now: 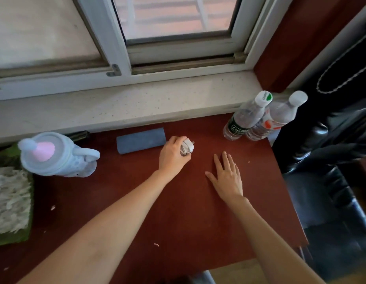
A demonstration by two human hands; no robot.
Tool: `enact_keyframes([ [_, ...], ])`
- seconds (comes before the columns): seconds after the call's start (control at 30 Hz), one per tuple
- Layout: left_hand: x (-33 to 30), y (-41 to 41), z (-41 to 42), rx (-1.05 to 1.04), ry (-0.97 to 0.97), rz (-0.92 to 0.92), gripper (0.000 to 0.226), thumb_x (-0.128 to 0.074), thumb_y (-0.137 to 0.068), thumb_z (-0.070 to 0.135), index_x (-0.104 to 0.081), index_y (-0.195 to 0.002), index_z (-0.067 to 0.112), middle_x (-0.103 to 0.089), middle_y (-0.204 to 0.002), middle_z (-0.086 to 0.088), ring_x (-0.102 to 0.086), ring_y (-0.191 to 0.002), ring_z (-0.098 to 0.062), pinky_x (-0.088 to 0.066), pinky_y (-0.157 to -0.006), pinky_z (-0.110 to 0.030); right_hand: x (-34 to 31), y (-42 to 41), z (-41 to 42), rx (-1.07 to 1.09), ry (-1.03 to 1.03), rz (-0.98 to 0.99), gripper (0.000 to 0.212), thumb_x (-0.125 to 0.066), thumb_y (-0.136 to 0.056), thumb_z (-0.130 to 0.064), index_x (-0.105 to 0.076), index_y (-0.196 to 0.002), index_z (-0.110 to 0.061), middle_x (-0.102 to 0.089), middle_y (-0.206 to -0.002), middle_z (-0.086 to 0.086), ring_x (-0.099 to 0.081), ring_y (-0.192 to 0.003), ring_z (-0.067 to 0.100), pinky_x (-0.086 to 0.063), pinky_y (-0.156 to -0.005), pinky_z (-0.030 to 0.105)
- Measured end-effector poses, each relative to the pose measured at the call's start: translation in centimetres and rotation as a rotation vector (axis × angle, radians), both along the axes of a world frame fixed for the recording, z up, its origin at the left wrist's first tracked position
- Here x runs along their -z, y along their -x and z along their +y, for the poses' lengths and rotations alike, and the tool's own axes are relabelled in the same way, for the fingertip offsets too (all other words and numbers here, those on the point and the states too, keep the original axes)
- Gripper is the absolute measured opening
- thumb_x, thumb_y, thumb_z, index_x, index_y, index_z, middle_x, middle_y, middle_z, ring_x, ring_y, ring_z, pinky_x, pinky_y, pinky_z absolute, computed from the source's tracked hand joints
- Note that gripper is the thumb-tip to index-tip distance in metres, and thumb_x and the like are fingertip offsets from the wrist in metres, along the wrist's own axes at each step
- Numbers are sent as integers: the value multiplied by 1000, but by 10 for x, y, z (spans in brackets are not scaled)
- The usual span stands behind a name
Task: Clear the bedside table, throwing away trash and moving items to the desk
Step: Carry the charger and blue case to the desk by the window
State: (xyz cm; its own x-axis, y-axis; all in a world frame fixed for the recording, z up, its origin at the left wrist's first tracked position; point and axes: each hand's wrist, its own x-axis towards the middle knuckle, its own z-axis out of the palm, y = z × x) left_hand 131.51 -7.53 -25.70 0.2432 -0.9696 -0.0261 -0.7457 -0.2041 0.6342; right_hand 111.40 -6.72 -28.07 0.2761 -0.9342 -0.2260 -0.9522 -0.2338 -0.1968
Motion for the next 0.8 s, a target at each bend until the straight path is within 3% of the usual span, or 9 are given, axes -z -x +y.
enact_keyframes([
  [0.37,1,5,-53,-43,13,26,57,-77,-69,24,-58,-122,15,-58,-118,-6,-58,-104,-25,-49,-87,-35,8,0,0,11,38,-48,68,-44,-92,-52,-25,-148,-18,-18,-156,13,-15,-145,29,-18,-116,42],
  [0.6,5,2,-55,1,41,8,55,-78,-70,25,-58,-120,12,-58,-116,-6,-58,-106,-24,-48,-88,-34,9,2,0,16,41,-53,68,-42,-93,-54,-23,-148,-20,-16,-157,12,-12,-145,27,-16,-116,40],
  [0.8,-1,0,-50,90,5,-31,63,-78,-73,27,-52,-129,15,-53,-129,-5,-50,-118,-24,-44,-96,-34,6,1,0,19,32,-74,68,-41,-93,-53,-22,-148,-20,-14,-157,12,-10,-146,27,-13,-117,40],
])
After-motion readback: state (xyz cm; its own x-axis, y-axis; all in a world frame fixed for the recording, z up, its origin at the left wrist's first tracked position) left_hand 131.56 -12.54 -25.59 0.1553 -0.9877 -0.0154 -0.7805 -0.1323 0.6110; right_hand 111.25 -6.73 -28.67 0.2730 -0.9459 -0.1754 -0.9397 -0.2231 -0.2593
